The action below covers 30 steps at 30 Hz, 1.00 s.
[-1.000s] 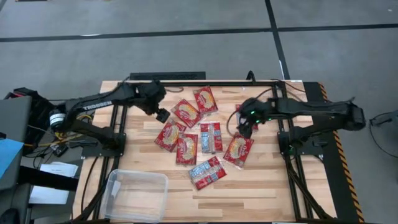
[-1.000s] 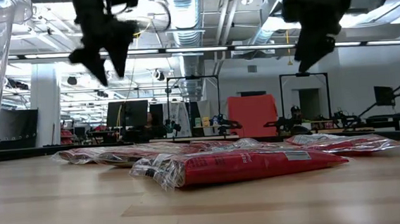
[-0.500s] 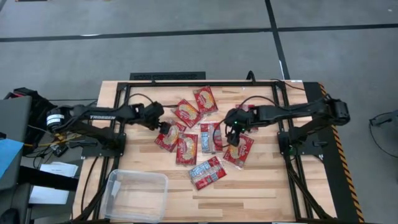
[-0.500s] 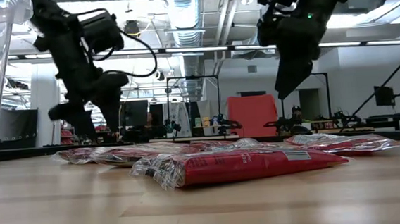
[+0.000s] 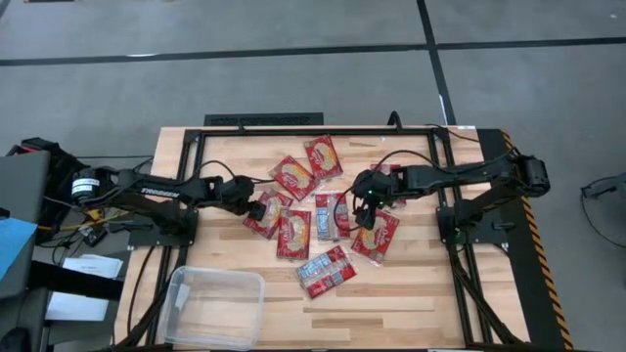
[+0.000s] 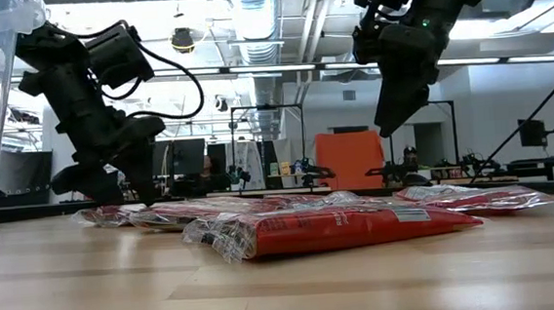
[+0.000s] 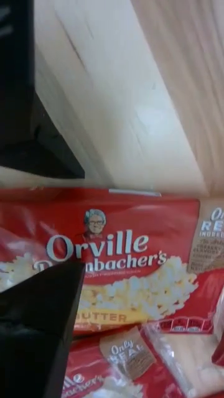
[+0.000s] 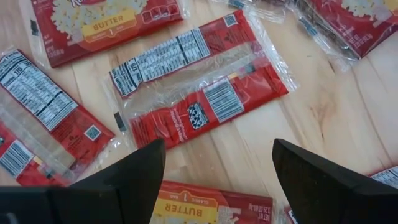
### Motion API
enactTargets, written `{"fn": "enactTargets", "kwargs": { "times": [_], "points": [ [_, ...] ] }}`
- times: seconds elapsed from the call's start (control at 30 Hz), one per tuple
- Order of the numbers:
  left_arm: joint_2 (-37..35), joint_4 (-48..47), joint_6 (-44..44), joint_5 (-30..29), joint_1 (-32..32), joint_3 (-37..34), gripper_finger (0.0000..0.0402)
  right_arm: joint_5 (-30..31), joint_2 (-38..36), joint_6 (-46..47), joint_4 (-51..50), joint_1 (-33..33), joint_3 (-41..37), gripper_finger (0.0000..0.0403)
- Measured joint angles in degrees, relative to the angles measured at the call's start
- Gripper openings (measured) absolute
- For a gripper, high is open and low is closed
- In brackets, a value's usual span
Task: Sort popcorn bags into baskets
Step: Put the red popcorn bag into the transparent bin
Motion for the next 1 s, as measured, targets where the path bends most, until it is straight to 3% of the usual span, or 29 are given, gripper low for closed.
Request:
{"fn": "enactTargets", "kwargs": {
  "times": [0.4, 0.67, 0.83, 1.0],
  "points": [
    [0.1, 0.2, -4.8, 2.8, -0.4, -1.8, 0.0017, 0.0, 0.0, 0.0, 0.3, 0.0, 0.0, 0.0317],
    [-0.4, 1.0, -11.5, 2.9, -0.2, -0.7, 0.0002, 0.2, 0.0, 0.0, 0.4, 0.0, 0.0, 0.0317],
    [-1.4, -6.4, -6.5, 5.2, -0.2, 6.2, 0.0000, 0.2, 0.0, 0.0, 0.4, 0.0, 0.0, 0.0317],
    [-1.6, -20.0, 2.3, 5.5, -0.8, 17.5, 0.0000, 0.3, 0.0, 0.0, 0.4, 0.0, 0.0, 0.0317]
  ]
}}
